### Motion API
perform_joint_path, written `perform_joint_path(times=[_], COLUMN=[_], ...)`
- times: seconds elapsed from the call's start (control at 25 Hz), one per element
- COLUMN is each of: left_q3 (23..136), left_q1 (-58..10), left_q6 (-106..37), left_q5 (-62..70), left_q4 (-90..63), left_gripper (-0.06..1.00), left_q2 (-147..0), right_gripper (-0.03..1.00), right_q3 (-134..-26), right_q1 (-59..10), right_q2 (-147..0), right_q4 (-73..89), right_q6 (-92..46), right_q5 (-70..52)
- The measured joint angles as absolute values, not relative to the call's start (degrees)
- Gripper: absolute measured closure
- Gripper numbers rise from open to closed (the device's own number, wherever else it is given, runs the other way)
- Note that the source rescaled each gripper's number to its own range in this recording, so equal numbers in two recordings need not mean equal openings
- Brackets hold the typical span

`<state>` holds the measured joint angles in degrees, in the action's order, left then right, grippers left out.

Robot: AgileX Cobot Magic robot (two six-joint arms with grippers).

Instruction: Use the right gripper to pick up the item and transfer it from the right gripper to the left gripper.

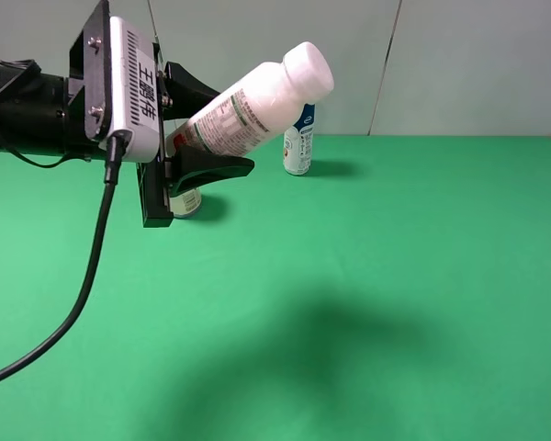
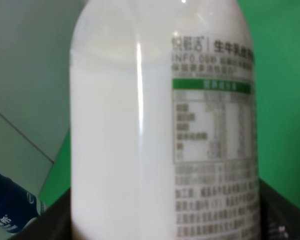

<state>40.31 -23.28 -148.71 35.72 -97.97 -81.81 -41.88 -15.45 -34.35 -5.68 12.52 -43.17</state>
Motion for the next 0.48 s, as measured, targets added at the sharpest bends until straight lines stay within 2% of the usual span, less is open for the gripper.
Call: perform_joint_path(times=[0.28,0.48], left_q3=[40.31,40.31], left_q1=[-23.28,-23.28], left_q6=[-148.71,-148.71], left_q5=[35.72,35.72], left_q4=[-97.97,-97.97], left_gripper=[0.94,0.94], left_q2=[-81.81,-81.81], right_gripper=[-0.03,-0.03], right_q3=[-37.77,-37.77], right_q1=[-15.45,-15.45], right_q2=[-19.30,-15.17], right_q4=[-5.88,-5.98], right_q6=[13.47,13.69], right_q5=[-52.88,-60.06])
